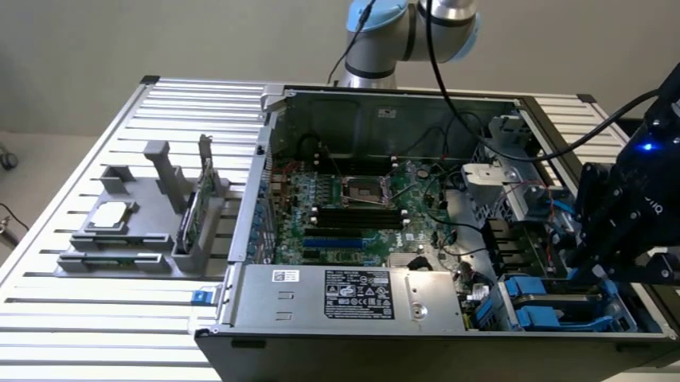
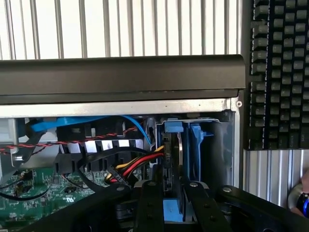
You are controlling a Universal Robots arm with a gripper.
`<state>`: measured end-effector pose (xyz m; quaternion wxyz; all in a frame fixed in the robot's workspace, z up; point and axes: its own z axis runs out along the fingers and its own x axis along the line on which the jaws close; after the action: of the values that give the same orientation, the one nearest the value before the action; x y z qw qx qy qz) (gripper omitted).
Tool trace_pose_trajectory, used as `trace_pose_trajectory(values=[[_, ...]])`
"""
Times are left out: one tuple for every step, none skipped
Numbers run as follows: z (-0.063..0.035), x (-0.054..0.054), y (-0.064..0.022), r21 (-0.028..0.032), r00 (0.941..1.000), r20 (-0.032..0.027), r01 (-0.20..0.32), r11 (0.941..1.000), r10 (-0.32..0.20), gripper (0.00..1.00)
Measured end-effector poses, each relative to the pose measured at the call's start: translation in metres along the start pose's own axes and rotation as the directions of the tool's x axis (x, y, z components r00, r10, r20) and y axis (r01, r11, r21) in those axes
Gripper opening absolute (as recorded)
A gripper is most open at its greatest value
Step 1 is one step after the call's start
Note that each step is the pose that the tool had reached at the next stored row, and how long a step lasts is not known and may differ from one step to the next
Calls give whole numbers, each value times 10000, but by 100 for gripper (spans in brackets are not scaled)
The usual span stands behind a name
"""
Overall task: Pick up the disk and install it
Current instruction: 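Insert the first disk wire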
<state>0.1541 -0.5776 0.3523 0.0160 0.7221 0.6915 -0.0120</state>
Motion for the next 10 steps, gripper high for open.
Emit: trace_pose_trajectory(values=[[-30,-1,0,0,10000,0,0,10000,0,25],[-63,-3,0,0,10000,-1,0,10000,0,25],[-100,-4,0,0,10000,-1,0,10000,0,25],[-139,-6,0,-1,10000,1,-1,10000,1,25],[-181,-8,1,-1,10000,-1,0,10000,0,25],[-225,-9,1,0,10000,-1,-1,10000,1,25],[-269,-11,1,-1,10000,1,-1,10000,1,25],[-308,-12,1,0,10000,-1,0,10000,0,25],[-337,-14,0,0,10000,0,1,10000,-1,25],[-352,-14,-6,0,10000,-1,-1,10000,1,25]])
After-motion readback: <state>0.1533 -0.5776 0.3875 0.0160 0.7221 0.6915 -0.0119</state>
